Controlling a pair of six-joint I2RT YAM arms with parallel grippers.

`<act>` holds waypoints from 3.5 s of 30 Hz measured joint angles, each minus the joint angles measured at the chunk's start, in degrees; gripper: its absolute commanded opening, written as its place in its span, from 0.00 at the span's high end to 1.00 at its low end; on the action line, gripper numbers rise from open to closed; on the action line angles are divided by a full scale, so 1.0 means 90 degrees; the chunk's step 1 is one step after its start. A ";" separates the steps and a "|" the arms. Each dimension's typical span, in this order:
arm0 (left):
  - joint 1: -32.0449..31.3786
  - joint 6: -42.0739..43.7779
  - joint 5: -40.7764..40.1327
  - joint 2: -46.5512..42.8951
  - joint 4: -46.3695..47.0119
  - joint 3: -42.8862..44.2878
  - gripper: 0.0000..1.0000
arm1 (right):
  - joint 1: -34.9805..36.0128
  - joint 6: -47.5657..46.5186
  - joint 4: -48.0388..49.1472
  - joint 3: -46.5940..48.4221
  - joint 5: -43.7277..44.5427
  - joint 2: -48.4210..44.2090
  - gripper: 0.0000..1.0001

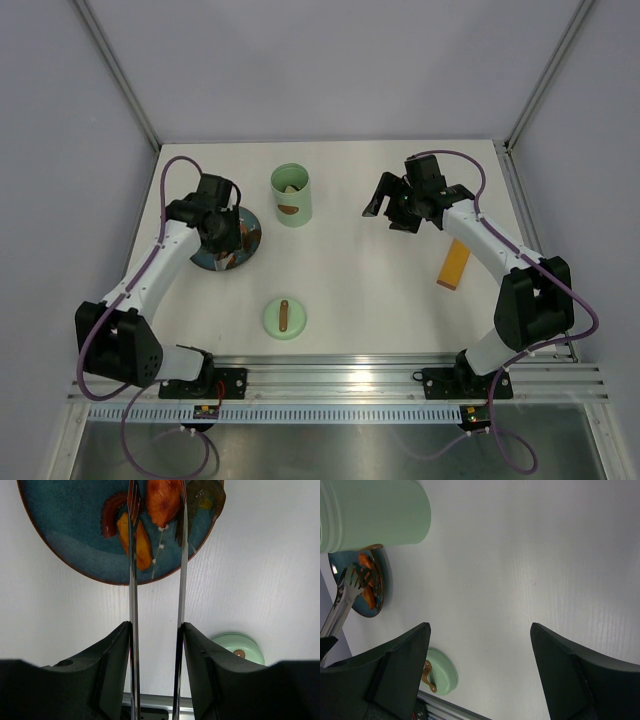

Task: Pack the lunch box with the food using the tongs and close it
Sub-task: Pick up the fake food from the plate, then place the fake food in the packing box.

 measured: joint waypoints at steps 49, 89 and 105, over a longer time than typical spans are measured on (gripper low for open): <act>0.0170 0.0085 0.0051 -0.0119 -0.0559 0.1294 0.89 | 0.0000 0.0000 0.0000 0.0000 0.0000 0.0000 0.11; -0.0750 -0.0022 0.0848 0.1474 -0.0027 0.3504 0.53 | 0.0000 0.0000 -0.0010 -0.0002 0.0051 -0.0097 0.11; -0.0816 -0.0044 0.0916 0.1413 0.0019 0.3623 0.93 | 0.0000 0.0000 -0.0010 -0.0002 0.0053 -0.0102 0.11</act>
